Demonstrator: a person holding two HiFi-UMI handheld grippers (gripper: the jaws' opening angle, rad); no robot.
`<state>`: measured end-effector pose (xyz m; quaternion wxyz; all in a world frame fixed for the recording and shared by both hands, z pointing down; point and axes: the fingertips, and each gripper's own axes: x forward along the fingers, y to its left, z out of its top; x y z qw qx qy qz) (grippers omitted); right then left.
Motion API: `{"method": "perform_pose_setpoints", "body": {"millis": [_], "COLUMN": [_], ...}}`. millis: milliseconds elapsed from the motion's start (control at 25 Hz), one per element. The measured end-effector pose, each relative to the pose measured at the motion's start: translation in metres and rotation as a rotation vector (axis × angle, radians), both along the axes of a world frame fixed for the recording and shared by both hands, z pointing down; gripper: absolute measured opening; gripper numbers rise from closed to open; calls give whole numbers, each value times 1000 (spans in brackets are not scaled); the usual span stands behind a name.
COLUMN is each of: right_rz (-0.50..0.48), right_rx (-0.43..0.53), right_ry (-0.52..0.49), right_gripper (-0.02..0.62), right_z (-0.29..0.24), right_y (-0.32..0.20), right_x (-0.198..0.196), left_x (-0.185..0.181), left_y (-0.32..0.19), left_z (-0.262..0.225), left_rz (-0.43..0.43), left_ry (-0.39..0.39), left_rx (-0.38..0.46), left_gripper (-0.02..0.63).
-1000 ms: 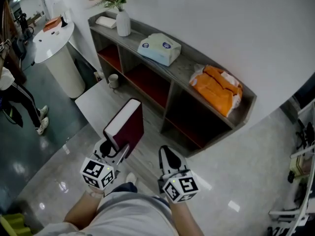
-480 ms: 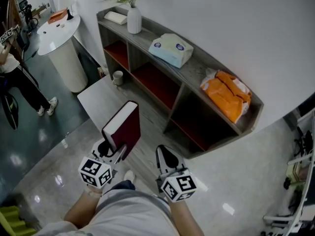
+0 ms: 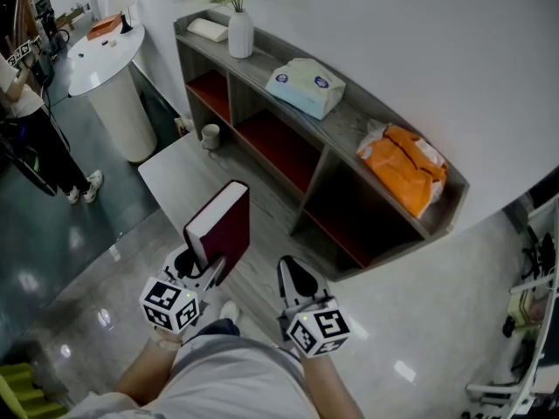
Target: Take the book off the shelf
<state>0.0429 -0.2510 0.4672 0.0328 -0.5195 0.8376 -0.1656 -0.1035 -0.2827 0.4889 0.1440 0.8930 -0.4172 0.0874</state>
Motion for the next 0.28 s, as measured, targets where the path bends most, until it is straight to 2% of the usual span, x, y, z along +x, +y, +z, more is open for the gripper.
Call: {"method": "perform_pose_setpoints", "body": {"millis": [280], "right_rz": [8], "right_rx": [-8], "right_ry": [-2], "right_gripper": [28], "right_z": [4], "right_y": [2], "right_x": [3], "left_x": [1], "left_y": [1], "left_z": [6], "left_rz": [4], "left_ry": [-11], "left_rx": [-12], "left_gripper": [230]}}
